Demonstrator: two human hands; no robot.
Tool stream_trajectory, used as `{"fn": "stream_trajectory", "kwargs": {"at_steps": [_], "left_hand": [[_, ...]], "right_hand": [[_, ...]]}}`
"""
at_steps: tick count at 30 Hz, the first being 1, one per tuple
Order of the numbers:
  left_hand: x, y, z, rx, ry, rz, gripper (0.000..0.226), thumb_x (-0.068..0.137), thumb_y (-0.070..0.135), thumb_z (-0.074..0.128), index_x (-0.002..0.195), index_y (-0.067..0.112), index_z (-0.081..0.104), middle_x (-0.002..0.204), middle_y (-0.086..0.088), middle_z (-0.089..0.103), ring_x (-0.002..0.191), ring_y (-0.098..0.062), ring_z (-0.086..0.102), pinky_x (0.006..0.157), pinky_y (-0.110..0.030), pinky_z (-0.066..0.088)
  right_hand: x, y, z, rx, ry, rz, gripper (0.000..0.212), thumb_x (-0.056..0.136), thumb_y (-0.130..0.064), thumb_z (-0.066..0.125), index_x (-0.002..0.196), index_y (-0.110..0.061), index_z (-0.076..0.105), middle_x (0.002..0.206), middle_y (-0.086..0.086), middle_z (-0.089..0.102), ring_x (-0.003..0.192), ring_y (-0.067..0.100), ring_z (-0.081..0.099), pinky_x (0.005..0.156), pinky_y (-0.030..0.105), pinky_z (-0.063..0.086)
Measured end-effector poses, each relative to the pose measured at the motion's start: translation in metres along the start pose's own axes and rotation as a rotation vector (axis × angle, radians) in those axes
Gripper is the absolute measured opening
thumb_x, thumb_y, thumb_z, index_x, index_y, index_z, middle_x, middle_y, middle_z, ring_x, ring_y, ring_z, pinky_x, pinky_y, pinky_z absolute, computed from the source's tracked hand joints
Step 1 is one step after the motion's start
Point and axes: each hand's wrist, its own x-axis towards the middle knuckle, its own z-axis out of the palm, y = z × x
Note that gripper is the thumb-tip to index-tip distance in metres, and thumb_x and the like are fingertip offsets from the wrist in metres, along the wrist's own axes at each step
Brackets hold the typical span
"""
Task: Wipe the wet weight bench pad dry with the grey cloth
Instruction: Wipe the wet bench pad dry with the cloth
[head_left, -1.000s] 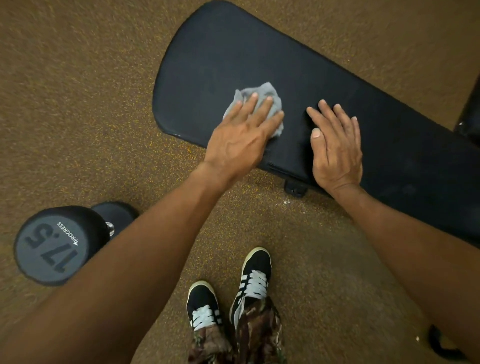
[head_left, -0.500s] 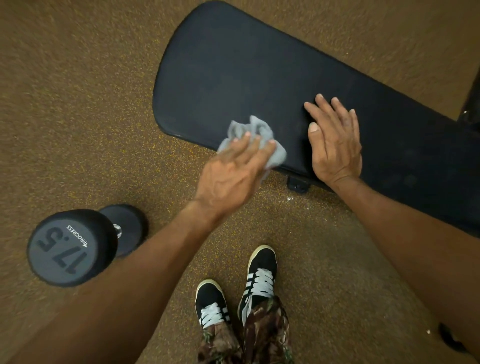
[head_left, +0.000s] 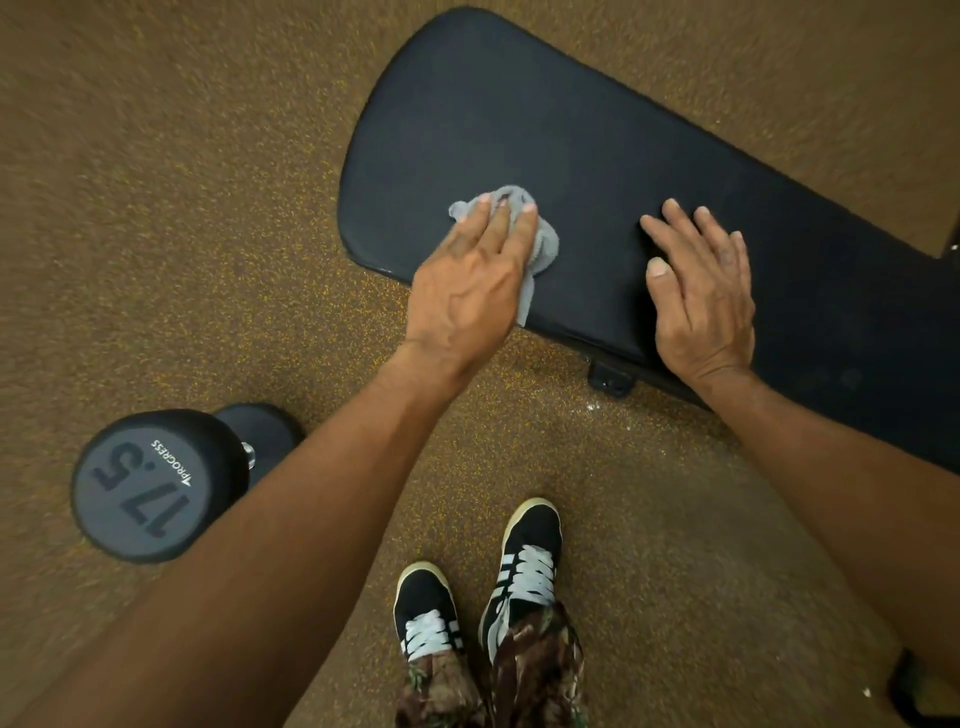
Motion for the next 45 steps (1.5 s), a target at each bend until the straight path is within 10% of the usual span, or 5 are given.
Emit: {"fn": "stream_trajectory", "kwargs": {"at_steps": [10,28,33,40,45], "left_hand": [[-0.05,0.038,0.028,-0.002,0.095,0.116,0.052,0.095,0.015,0.067,0.144,0.007,0.051,0.138,-0.014,0.061,0.138,-0.03,0.049,0.112,-0.034,0.028],[0.018,0.036,-0.028,-0.089,-0.183,0.14,0.087,0.09,0.076,0.021,0.162,0.028,0.005,0.167,-0.007,0.019,0.154,-0.037,0.005,0.12,-0.065,0.005],[-0.013,0.011,-0.031,-0.312,0.091,-0.005,0.05,0.101,0.043,0.04,0.146,0.023,0.051,0.156,-0.01,0.044,0.144,-0.027,0.039,0.119,-0.054,0.027],[-0.046,-0.046,-0.026,-0.344,0.264,-0.314,0.044,0.1,0.012,0.04,0.141,0.014,0.057,0.15,-0.015,0.051,0.136,-0.031,0.049,0.11,-0.043,0.041],[-0.037,-0.081,-0.024,-0.338,0.241,-0.345,0.051,0.1,0.004,0.036,0.148,0.015,0.049,0.15,-0.009,0.052,0.138,-0.025,0.047,0.111,-0.034,0.033]], "right_hand": [[-0.001,-0.001,-0.002,0.008,0.002,0.003,0.05,0.1,-0.037,0.028,0.144,-0.026,0.049,0.156,-0.004,0.039,0.149,0.019,0.025,0.123,0.048,0.009],[0.012,-0.024,-0.023,0.426,0.113,0.264,0.046,0.098,-0.037,0.039,0.138,-0.021,0.054,0.138,-0.004,0.057,0.129,0.008,0.049,0.115,0.04,0.033],[0.017,-0.067,-0.046,0.174,0.266,-0.089,0.027,0.093,-0.022,0.055,0.118,-0.018,0.065,0.12,0.002,0.059,0.111,0.018,0.055,0.096,0.028,0.044],[0.028,-0.093,0.001,-0.412,-0.394,-0.439,0.079,0.086,-0.081,0.027,0.153,-0.04,0.024,0.165,0.005,0.017,0.148,0.041,0.019,0.115,0.065,0.018],[0.005,-0.071,0.01,-0.393,-0.28,-0.54,0.051,0.105,-0.042,0.032,0.154,-0.027,0.032,0.159,0.001,0.035,0.144,0.035,0.032,0.117,0.058,0.021]]}}
